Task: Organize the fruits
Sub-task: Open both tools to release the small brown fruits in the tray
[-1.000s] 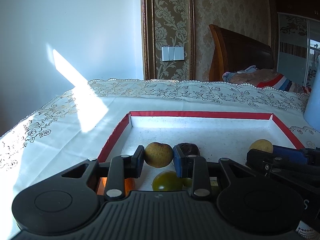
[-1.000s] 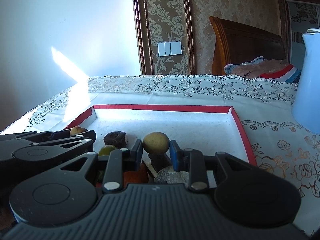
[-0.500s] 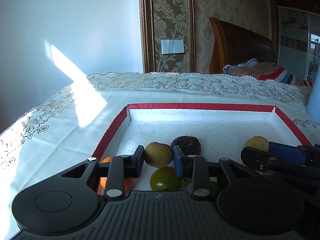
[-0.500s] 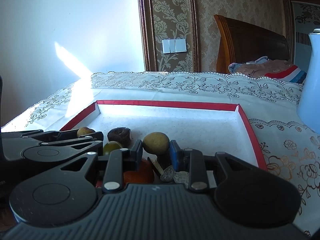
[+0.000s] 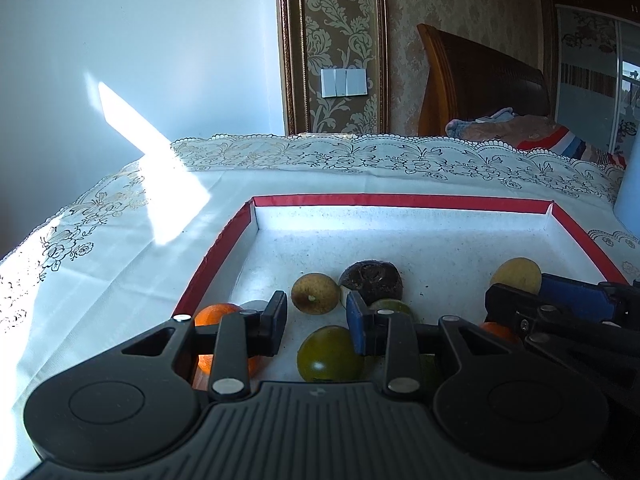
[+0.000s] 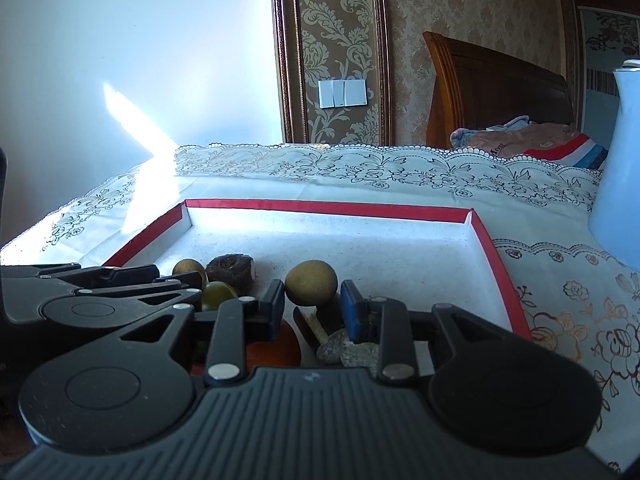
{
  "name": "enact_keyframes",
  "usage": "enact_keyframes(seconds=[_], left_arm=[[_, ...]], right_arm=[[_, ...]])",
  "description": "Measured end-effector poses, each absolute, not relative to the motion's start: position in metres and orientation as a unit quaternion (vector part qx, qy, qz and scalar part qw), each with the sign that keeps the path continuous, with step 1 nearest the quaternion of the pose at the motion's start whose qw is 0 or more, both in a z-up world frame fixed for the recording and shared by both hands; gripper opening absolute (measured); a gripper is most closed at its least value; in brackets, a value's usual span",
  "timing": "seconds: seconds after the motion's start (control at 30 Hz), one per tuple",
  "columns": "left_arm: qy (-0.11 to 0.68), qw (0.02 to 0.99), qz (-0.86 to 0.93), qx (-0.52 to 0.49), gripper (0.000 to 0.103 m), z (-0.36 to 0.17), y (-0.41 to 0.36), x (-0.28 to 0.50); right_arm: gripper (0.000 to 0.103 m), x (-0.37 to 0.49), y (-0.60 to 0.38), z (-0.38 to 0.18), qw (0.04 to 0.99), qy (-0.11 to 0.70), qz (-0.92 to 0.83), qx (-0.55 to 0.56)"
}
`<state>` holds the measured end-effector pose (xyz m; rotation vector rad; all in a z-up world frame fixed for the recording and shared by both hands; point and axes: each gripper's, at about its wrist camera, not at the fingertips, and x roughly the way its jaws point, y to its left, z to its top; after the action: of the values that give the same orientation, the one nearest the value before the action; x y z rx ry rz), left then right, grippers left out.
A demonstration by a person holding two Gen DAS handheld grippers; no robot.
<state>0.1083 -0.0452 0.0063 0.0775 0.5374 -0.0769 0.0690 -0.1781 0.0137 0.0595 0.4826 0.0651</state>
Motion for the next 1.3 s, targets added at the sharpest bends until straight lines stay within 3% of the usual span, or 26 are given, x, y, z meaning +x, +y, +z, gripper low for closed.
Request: enact_keyframes(seconds=[0.13, 0.57, 1.07, 1.3], left_arm=[[0.26, 0.964, -0.029, 0.037, 0.051, 0.007, -0.045, 0.107], [0.261, 0.964, -0.024, 0.034, 0.059, 0.007, -0.044, 0.108], [0.261, 0.965, -0.027, 0.027, 0.063, 0.008, -0.042, 0.108], [0.245, 0.969, -0.025, 0.026, 0.071, 0.013, -0.042, 0.102]], right_arm=[[0.03, 0.068, -0.178, 0.014, 0.97, 0.238, 0.032, 0.03], [0.03, 0.065, -0.178, 0.015, 0.972, 0.231, 0.031, 0.03], [0.039, 0.061, -0.181, 0.018, 0.976, 0.213, 0.02, 0.036], [0.042, 0.058, -0.184, 0.021, 0.978, 0.202, 0.016, 0.043]])
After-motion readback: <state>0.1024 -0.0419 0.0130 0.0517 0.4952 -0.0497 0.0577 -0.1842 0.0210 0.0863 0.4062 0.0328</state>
